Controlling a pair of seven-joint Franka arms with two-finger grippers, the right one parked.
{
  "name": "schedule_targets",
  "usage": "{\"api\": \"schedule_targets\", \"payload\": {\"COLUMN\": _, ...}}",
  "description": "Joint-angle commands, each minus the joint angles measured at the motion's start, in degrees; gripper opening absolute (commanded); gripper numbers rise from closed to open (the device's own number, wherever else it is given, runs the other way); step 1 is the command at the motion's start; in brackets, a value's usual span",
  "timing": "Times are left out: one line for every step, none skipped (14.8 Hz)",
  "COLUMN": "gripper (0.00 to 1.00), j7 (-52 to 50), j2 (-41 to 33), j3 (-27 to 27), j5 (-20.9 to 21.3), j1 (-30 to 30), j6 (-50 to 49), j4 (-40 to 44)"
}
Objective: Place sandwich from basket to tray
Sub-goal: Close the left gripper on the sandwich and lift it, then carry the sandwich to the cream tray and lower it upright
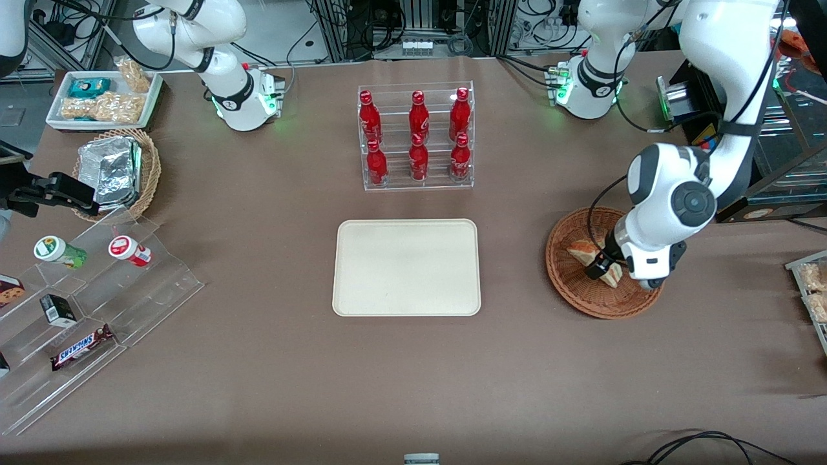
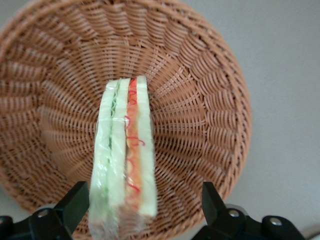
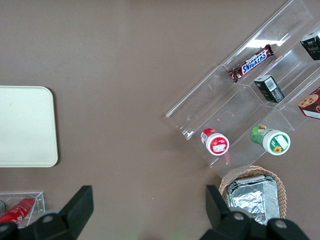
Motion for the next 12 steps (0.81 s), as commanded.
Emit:
{"api": "schedule_targets", "payload": {"gripper": 1.0, "j7": -0.59, "j2": 1.46, "j3": 0.27, "j5": 1.0, "j1": 0.06, "j6": 0.46, "j4": 0.56}}
{"api": "schedule_targets", "payload": {"gripper": 0.82, "j7": -0.93, "j2": 1.46, "j3": 0.27, "j5": 1.0, "j1": 0.15, "j6": 0.37, "j4": 0.47}}
{"api": "schedule_targets", "payload": {"gripper": 0.53, "j7": -0.76, "j2": 1.29, "j3": 0.36, "j5": 1.0, "j1": 0.15, "j6": 0.2, "j4": 0.21}}
{"api": "schedule_targets", "payload": {"gripper": 0.27, "j7": -0.76, "j2": 1.11, "j3": 0.62, "j5": 1.17, "j1": 0.23, "j6": -0.15, "j4": -0.23}}
{"api": "schedule_targets", "payload": {"gripper": 0.12, "j7": -0.67, "j2": 0.59, "j3": 0.62, "j5": 1.43, "j1": 0.23, "j6": -0.59, "j4": -0.58}}
{"api": "schedule_targets", "payload": {"gripper": 0.07, "j7": -0.59, "j2": -0.03, "j3": 0.71, "j5": 1.61, "j1": 0.15, "j6": -1.38, "j4": -0.5}}
{"api": "schedule_targets", "payload": {"gripper": 0.04, "j7": 0.46, "j2": -0.56, "j3": 0.62, "j5": 1.7, "j1": 0.15, "j6": -1.65, "j4": -0.32}}
{"api": "schedule_targets", "payload": {"gripper": 0.03, "j7": 2.91, "j2": -1.43, "j3": 0.62, "j5": 1.61, "j1": 0.06, "j6": -1.91, "j4": -0.32}}
{"api": "schedule_targets", "payload": {"gripper": 0.03, "j7": 5.45, "j2": -2.31, "j3": 0.54, "j5": 1.61, "j1": -0.03, "j6": -2.87, "j4": 0.03}}
{"api": "schedule_targets", "payload": {"gripper": 0.03, "j7": 6.61, "j2": -3.45, "j3": 0.54, "j5": 1.61, "j1": -0.2, "j6": -4.1, "j4": 0.82}}
{"api": "schedule_targets", "payload": {"gripper": 0.03, "j7": 6.71, "j2": -4.33, "j3": 0.1, "j5": 1.61, "j1": -0.64, "j6": -6.11, "j4": 2.13}}
{"api": "schedule_targets", "payload": {"gripper": 0.03, "j7": 6.8, "j2": -4.78, "j3": -0.34, "j5": 1.7, "j1": -1.51, "j6": -8.4, "j4": 4.23}}
